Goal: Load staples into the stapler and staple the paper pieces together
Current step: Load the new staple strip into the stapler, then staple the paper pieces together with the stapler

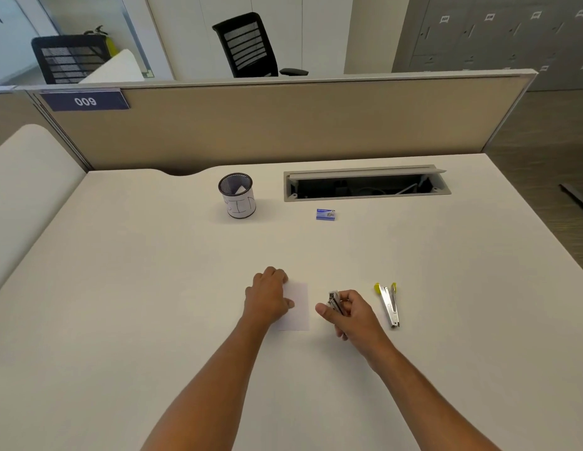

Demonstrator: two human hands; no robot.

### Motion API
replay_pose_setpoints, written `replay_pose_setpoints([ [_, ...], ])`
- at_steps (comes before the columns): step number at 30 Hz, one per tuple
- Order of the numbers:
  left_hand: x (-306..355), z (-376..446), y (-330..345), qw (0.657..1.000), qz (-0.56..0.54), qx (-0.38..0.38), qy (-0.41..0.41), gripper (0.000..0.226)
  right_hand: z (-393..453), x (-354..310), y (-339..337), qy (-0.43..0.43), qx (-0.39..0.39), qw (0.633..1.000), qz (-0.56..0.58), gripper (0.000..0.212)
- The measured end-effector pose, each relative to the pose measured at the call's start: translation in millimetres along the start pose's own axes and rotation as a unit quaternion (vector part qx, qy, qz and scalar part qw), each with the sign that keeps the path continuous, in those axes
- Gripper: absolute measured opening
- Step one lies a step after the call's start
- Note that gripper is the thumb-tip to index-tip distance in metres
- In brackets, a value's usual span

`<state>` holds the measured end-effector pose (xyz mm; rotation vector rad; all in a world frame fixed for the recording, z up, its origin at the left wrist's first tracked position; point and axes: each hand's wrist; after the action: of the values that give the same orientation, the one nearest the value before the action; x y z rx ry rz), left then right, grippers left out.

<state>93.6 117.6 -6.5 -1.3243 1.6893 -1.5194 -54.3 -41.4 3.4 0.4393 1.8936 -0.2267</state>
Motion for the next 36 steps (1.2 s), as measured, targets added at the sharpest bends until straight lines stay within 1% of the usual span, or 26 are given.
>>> replay_pose_setpoints([
  [3,2,2,-1,1.000,-0.007,-0.015,-0.016,0.050,3,1,0,0.001,-0.011,1.000,-0.004,0.053],
  [8,2,-2,2,0.999,-0.043,-0.004,-0.013,0.040,9,3,2,-0.002,-0.018,0.999,-0.027,0.056],
  [9,2,-4,2,0.998,-0.065,0.001,-0.014,0.038,10,3,2,-0.005,-0.015,0.999,-0.028,0.055],
  [11,1,-11,2,0.988,-0.156,0.004,-0.019,0.034,11,4,3,-0.014,0.000,0.999,-0.032,0.050],
  [13,0,-18,-1,0.963,-0.270,-0.001,-0.012,0.032,13,6,1,-0.027,0.031,0.998,-0.040,0.042],
  [15,1,-30,-7,0.928,-0.372,-0.016,0.000,0.036,15,5,-1,-0.040,0.060,0.997,-0.036,0.035],
  [18,6,-46,-14,0.872,-0.487,-0.051,0.014,0.047,16,1,-4,-0.056,0.050,0.997,-0.003,0.032],
  [19,8,-50,-16,0.860,-0.507,-0.060,0.021,0.049,15,-1,-4,-0.062,0.038,0.997,0.002,0.031],
  [21,10,-57,-17,0.838,-0.540,-0.071,0.029,0.045,13,-4,-2,-0.075,0.023,0.997,0.008,0.027],
  [23,11,-62,-17,0.813,-0.575,-0.082,0.028,0.039,11,-7,-1,-0.089,0.027,0.996,0.014,0.023],
  [25,12,-67,-15,0.792,-0.601,-0.107,0.013,0.040,8,-10,0,-0.111,0.038,0.993,0.023,0.018],
  [27,11,-70,-11,0.778,-0.613,-0.138,-0.008,0.039,6,-14,1,-0.145,0.047,0.988,0.016,0.014],
  [29,10,-72,-8,0.775,-0.614,-0.150,-0.028,0.029,4,-17,0,-0.185,0.039,0.982,-0.029,0.015],
  [32,10,-72,-4,0.757,-0.633,-0.148,-0.065,0.012,-1,-16,-7,-0.251,-0.014,0.957,-0.143,0.027],
  [33,11,-72,-4,0.754,-0.636,-0.144,-0.075,0.011,-3,-17,-11,-0.274,-0.033,0.944,-0.181,0.030],
  [35,12,-71,-6,0.755,-0.637,-0.129,-0.086,0.023,-6,-19,-16,-0.319,-0.064,0.914,-0.242,0.033],
  [36,13,-71,-7,0.754,-0.639,-0.122,-0.089,0.024,-6,-20,-17,-0.344,-0.076,0.898,-0.265,0.033],
])
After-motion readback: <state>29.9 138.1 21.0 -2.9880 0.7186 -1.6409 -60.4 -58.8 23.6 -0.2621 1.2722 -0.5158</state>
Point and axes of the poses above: each hand's wrist, its own z-axis towards the middle knuckle, its own y-axis out of the palm, x = y × z, and after that the axes turned 9 degrees about z, right-handed
